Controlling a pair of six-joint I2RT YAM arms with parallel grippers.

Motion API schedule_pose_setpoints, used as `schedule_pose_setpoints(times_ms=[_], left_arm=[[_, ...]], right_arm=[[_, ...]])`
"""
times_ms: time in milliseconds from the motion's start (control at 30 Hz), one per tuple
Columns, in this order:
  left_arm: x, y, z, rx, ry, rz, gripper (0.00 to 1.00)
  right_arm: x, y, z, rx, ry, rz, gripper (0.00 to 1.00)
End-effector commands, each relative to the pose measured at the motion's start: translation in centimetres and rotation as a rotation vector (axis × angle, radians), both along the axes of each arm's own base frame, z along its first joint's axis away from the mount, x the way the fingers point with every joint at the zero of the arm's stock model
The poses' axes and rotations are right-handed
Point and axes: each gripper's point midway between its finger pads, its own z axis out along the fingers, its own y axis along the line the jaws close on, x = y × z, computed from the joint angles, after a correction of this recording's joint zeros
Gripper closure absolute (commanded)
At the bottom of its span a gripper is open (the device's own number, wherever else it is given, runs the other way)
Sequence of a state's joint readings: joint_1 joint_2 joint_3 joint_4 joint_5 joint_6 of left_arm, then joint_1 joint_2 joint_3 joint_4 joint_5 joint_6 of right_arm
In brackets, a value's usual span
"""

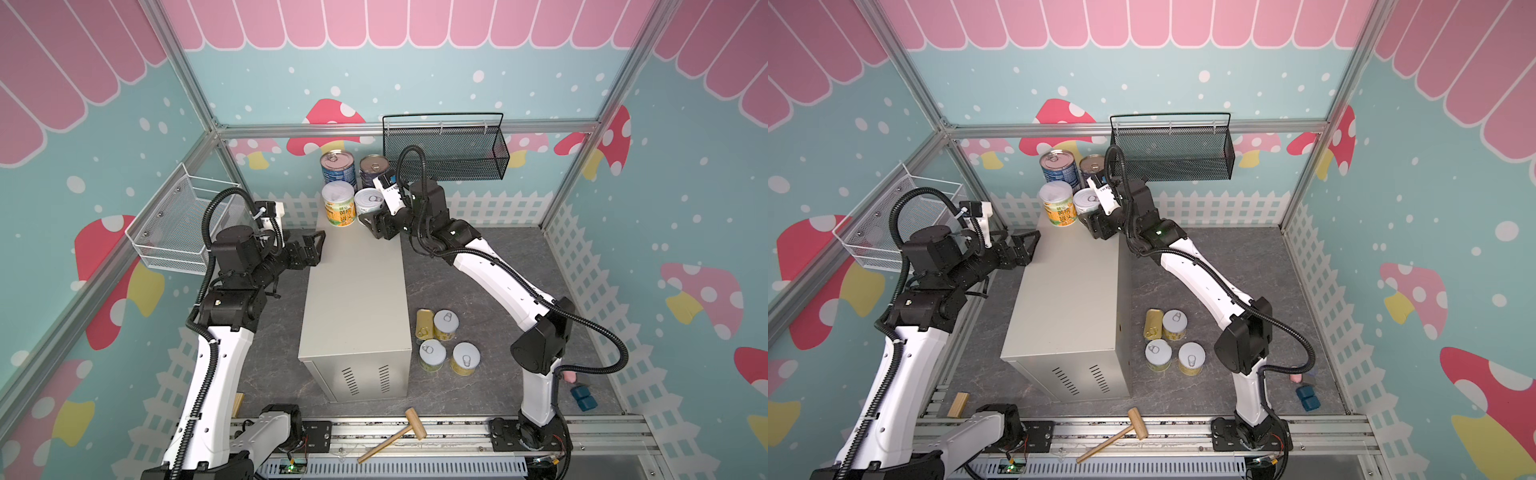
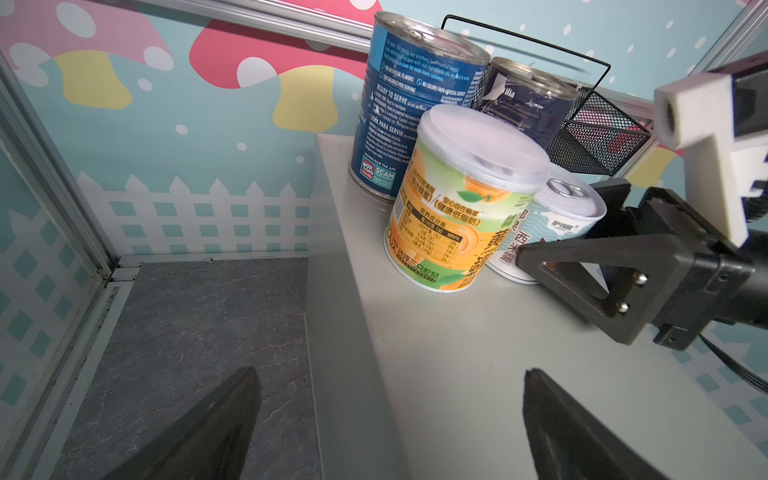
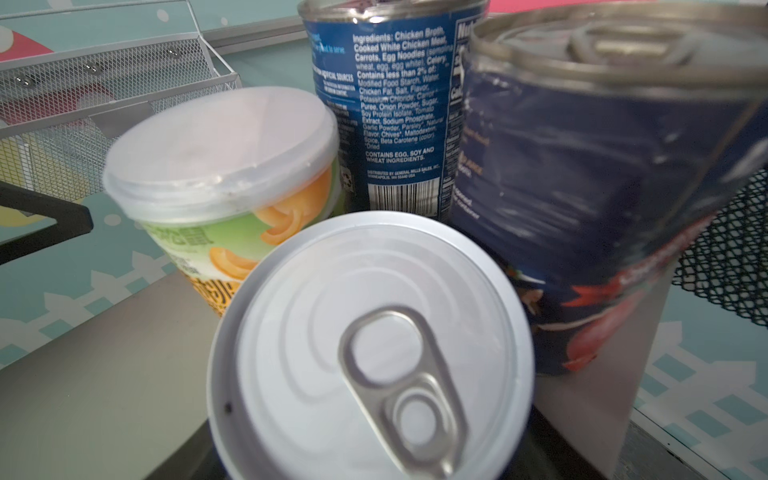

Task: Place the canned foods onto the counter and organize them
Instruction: 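Push the white-lidded can with the right gripper toward the blue and tomato cans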

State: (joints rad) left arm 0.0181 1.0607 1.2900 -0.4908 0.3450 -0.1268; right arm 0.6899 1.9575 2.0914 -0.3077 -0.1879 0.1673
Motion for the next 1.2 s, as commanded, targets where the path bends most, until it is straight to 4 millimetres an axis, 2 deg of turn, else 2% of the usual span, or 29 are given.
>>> schedule_pose_setpoints(times_ms=[0,267,467,533,567,700,1033,1133,1167], left_arm=[[-0.3,-0.3,0.3,0.003,-0.016,-0.015,0.01],[-0.4,-0.3,0.3,0.003,-0.017,-0.015,0.01],[-0.4,-0.3,0.3,0.000,-0.016,-0.017,0.01],[-0.4,-0.4,0.3,0.000,-0.019,-0.019,0.01],[-0.4,-0.3,0.3,-0.001,-0.017,-0.018,0.01],[-0.3,-0.4,0.3,-0.002,-0.017,-0.020,0.01],[-0.4,-0.4,0.3,-0.002,-0.018,-0.020,0.01],[-0.4,-0.4,0.4,0.000,-0.022,-0.019,0.01],[-0.4,-0.4,0.4,-0.001,-0.020,-0.019,0.01]], right_arm=[[-0.4,0.9,-1.1,-0.004,0.041,0.030,0.27],[-0.2,0.3,-1.5,-0.016,0.047,-0.004,0.27],[-0.3,-1.1,-2.1,-0.036,0.049,-0.058,0.27],[-0.2,-1.2,-3.1,-0.046,0.061,-0.064,0.27],[-0.8,-1.8,-1.7,-0.028,0.041,-0.069,0.27],[-1.1,-2.2,-2.0,-0.028,0.043,-0.076,0.27],[-0.3,-1.5,-2.1,-0.020,0.041,-0.067,0.26],[-0.1,-1.7,-1.3,-0.005,0.032,-0.076,0.26],[0.6,-1.4,-2.6,-0.020,0.050,-0.080,0.26]])
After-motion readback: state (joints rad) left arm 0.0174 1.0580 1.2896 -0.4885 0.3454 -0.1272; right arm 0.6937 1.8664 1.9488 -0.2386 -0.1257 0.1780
